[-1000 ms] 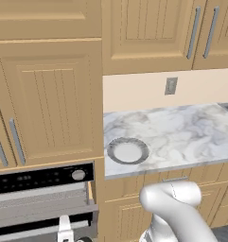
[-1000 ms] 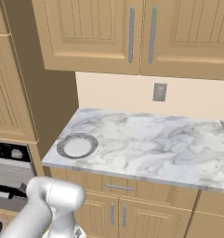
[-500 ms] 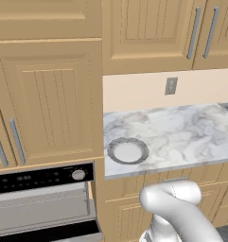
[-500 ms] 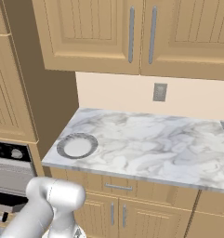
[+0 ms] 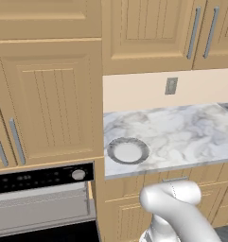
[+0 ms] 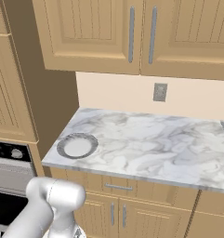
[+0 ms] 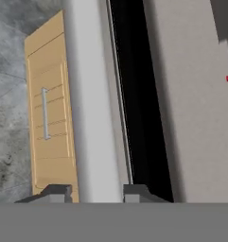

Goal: Take the baked cake out of the oven and place it on the plate for cooling. Then close the oven door.

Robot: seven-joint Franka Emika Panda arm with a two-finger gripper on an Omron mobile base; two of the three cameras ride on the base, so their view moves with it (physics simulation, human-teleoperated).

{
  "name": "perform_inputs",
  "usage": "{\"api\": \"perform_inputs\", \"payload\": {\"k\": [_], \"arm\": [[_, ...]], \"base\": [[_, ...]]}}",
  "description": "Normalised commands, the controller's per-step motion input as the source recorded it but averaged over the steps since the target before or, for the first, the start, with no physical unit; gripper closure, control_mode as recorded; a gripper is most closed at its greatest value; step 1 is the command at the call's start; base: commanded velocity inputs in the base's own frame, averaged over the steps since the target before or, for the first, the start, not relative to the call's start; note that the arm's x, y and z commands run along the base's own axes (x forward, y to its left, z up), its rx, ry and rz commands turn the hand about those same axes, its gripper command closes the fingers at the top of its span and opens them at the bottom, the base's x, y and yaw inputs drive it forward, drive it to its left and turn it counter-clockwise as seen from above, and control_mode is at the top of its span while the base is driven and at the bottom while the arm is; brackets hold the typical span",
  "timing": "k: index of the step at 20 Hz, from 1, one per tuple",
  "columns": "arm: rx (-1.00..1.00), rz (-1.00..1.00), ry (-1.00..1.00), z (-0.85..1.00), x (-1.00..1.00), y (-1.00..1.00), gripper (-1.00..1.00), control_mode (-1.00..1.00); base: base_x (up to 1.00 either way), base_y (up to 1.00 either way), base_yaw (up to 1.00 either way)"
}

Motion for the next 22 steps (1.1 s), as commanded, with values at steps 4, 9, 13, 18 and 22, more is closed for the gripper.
{"api": "perform_inputs", "payload": {"k": [4, 9, 13, 18, 22], "arm": [[0.04, 0.0, 0.0, 0.45, 0.0, 0.0, -1.0, -1.0], [0.03, 0.0, 0.0, 0.51, -0.16, 0.0, -1.0, -1.0], [0.01, 0.0, 0.01, 0.37, -0.51, 0.0, -1.0, -1.0], [0.0, 0.0, 0.04, 0.25, -0.5, 0.06, -1.0, -1.0], [0.0, 0.0, 0.0, 0.42, -0.03, 0.01, -1.0, -1.0]], "base": [[0.0, 0.0, 0.0], [0.0, 0.0, 0.0], [0.0, 0.0, 0.0], [0.0, 0.0, 0.0], [0.0, 0.0, 0.0]]}}
